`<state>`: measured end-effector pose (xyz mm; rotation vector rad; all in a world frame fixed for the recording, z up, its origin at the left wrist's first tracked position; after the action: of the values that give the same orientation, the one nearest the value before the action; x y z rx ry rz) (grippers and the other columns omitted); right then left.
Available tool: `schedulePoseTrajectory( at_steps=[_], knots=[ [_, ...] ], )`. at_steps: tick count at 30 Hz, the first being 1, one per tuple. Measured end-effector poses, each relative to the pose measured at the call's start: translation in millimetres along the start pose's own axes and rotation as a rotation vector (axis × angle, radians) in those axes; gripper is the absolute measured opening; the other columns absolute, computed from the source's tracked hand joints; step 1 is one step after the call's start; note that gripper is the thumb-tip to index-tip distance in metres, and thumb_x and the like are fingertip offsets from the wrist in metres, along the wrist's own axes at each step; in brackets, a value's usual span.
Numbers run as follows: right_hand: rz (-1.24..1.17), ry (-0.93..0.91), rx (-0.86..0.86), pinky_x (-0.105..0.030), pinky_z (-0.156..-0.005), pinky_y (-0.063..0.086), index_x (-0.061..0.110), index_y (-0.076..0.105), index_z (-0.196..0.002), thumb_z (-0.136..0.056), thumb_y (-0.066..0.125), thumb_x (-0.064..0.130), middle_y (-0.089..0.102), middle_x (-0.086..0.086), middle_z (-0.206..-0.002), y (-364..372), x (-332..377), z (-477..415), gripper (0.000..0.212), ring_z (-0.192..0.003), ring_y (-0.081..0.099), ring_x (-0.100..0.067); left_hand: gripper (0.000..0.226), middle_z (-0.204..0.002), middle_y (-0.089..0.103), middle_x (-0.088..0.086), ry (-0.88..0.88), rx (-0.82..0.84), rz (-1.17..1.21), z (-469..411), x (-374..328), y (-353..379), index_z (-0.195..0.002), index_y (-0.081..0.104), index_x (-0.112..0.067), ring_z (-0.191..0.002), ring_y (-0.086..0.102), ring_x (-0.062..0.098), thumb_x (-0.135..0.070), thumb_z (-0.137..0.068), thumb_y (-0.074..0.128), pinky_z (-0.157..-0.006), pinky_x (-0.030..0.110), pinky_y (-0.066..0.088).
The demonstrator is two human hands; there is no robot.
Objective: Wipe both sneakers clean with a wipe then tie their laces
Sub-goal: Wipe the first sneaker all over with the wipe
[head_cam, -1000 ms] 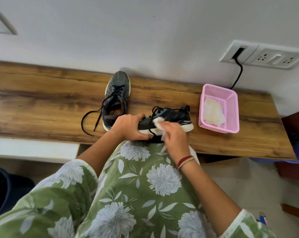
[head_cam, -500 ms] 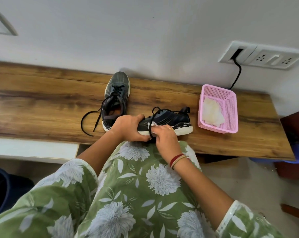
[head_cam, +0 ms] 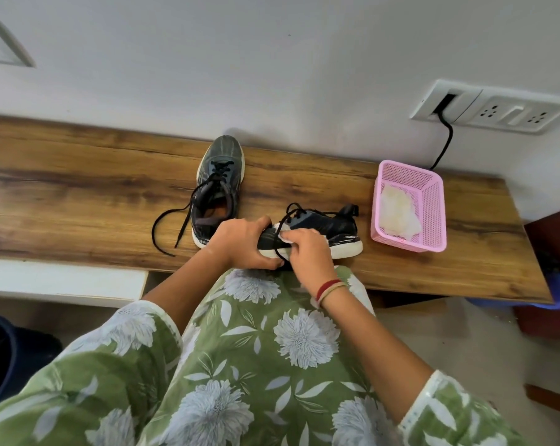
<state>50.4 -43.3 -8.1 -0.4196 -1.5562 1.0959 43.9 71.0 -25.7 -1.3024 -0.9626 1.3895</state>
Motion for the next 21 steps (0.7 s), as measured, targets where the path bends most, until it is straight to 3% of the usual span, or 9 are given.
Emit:
schedulePoseTrajectory(
  at_steps=[2,5,7,10,13,16,17,19,21],
  knots=[
    [-0.117,0.031,-0.024,-0.027,-0.098,0.04,0.007,0.067,-0.111,-0.085,0.046,-0.008,0.066,-0.01,-0.112,-18,-9,-1,0.037,-0.107,0.056,-0.024,0.092,-0.064,0.055,-0.008,0.015,-0.004,0.005,0,0,0,-0.112,0.051,-0.023,-0.068,0.063,0.021,-0.088,-0.049,0.036,-0.054,0.026,0.038],
    [0.177,0.023,-0.191,-0.031,-0.098,0.037,0.005,0.064,-0.115,-0.085,0.042,-0.007,0.063,-0.011,-0.115,-46,-22,-4,0.038,-0.111,0.051,-0.026,0.086,-0.075,0.065,-0.005,0.036,0.021,0.013,-1,0,1,-0.117,0.05,-0.023,-0.072,0.064,0.02,-0.084,-0.057,0.05,-0.056,0.026,0.038],
    [0.362,-0.001,-0.112,-0.032,-0.097,0.038,0.006,0.058,-0.12,-0.089,0.04,-0.002,0.06,-0.011,-0.12,-34,-19,-2,0.037,-0.113,0.048,-0.026,0.088,-0.076,0.066,-0.004,0.042,0.011,0.004,-1,-2,-1,-0.119,0.05,-0.023,-0.073,0.065,0.02,-0.085,-0.055,0.046,-0.056,0.025,0.037],
    [0.426,-0.091,0.003,-0.032,-0.102,0.034,0.006,0.049,-0.13,-0.088,0.05,0.004,0.053,-0.01,-0.13,-2,-10,9,0.043,-0.118,0.044,-0.026,0.095,-0.072,0.063,-0.006,0.04,-0.018,-0.007,-1,-3,-2,-0.115,0.051,-0.024,-0.07,0.064,0.019,-0.088,-0.047,0.033,-0.054,0.025,0.036],
    [0.237,-0.11,0.018,-0.026,-0.098,0.035,0.008,0.058,-0.123,-0.082,0.054,-0.003,0.059,-0.007,-0.123,-6,-10,9,0.043,-0.113,0.048,-0.02,0.095,-0.069,0.061,-0.007,0.037,-0.023,-0.001,0,-2,-1,-0.114,0.051,-0.025,-0.069,0.064,0.019,-0.088,-0.045,0.031,-0.054,0.025,0.036],
    [-0.171,0.062,-0.027,-0.013,-0.078,0.044,0.011,0.065,-0.114,-0.087,0.047,-0.008,0.063,-0.004,-0.119,-35,-33,6,0.038,-0.081,0.055,0.004,0.1,-0.072,0.063,-0.005,0.047,-0.02,-0.01,-1,-1,0,-0.119,0.05,-0.025,-0.073,0.065,0.021,-0.089,-0.045,0.028,-0.056,0.025,0.037],
    [-0.169,0.094,-0.124,-0.015,-0.079,0.046,0.012,0.065,-0.114,-0.087,0.047,-0.008,0.063,-0.004,-0.119,-52,-43,6,0.038,-0.082,0.055,0.003,0.102,-0.07,0.061,-0.005,0.047,-0.01,-0.013,-2,-1,0,-0.12,0.05,-0.024,-0.073,0.065,0.021,-0.089,-0.045,0.027,-0.056,0.025,0.037],
    [0.016,0.084,-0.291,-0.029,-0.096,0.043,0.01,0.063,-0.116,-0.087,0.046,-0.009,0.062,-0.008,-0.118,-81,-56,6,0.039,-0.103,0.056,-0.016,0.104,-0.066,0.054,-0.008,0.044,0.007,-0.025,-3,-1,0,-0.122,0.05,-0.024,-0.072,0.065,0.021,-0.09,-0.045,0.027,-0.055,0.025,0.037],
    [0.186,0.046,-0.283,-0.034,-0.1,0.037,0.005,0.062,-0.118,-0.086,0.044,-0.01,0.062,-0.012,-0.118,-81,-61,4,0.04,-0.113,0.051,-0.027,0.105,-0.064,0.051,-0.008,0.038,0.013,-0.031,-3,0,0,-0.123,0.05,-0.024,-0.072,0.065,0.02,-0.09,-0.045,0.027,-0.055,0.026,0.037]
  ],
)
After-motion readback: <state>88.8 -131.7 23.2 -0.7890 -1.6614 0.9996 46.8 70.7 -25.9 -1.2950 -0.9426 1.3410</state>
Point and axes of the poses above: each hand's wrist, its own z-axis away from the middle knuckle, its own y-axis out of the palm, x = y × z, the point moved 9 cm from there along -z, towards the middle knuckle
